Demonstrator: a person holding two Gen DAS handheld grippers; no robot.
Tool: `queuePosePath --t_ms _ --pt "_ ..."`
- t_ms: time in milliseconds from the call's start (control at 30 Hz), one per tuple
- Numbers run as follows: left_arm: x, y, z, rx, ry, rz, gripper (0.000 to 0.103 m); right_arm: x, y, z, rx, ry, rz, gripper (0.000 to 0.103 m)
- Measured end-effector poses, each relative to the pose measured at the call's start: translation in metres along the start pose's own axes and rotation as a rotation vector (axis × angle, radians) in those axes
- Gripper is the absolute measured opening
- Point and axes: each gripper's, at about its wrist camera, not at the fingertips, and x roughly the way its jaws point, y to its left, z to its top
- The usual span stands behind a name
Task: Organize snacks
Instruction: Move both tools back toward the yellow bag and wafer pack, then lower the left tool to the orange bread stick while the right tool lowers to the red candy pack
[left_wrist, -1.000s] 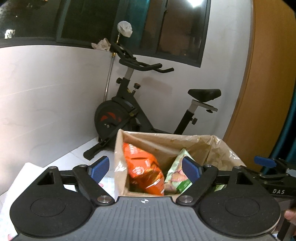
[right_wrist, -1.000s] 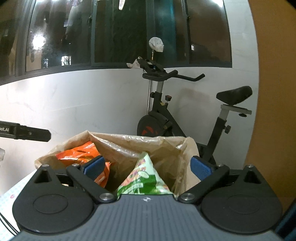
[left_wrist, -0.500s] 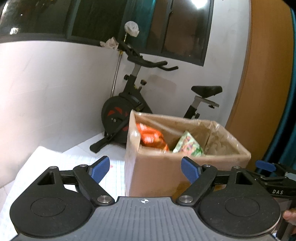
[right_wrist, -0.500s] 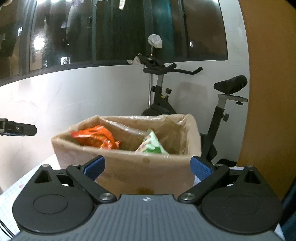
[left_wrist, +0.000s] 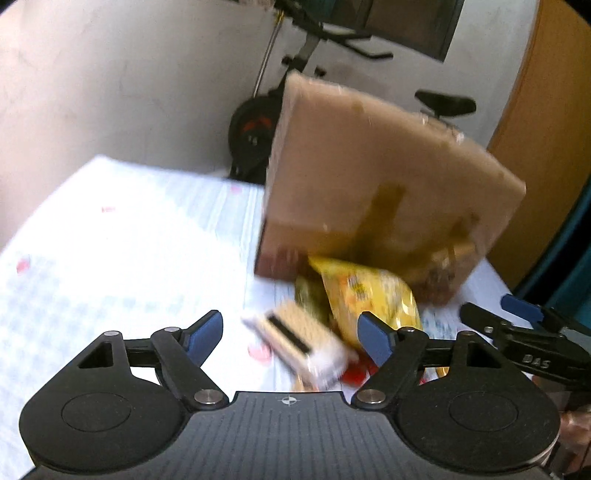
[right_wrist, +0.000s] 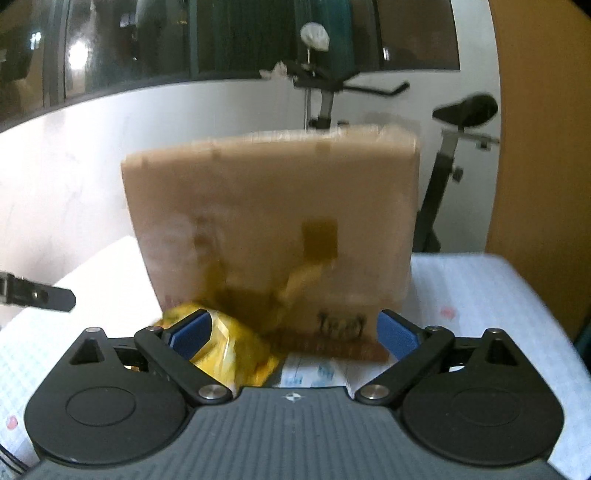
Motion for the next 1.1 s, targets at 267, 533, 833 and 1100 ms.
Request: queuePosePath --t_ms 267,533,833,1100 --pt "0.005 -0.007 -0.043 -0.017 0.119 -0.034 0.076 0.001 0.017 -0.046 -0.055 0.09 -0.008 0.097" --pt "0.01 -0.01 -0.065 -0.068 0.187 -0.085 0.071 -0.006 0.031 -0.07 -0.138 0.142 -0.003 0.097" --pt "0.03 -0.01 -0.07 -0.118 0.245 -0.117 0.071 0.0 0.039 -0.083 -0.208 0.225 -0.015 0.097" --pt "0.042 -0.021 -0.066 -0.114 0.261 -0.099 0.071 0.0 0.057 -0.088 -0.293 0.227 -0.001 0.096"
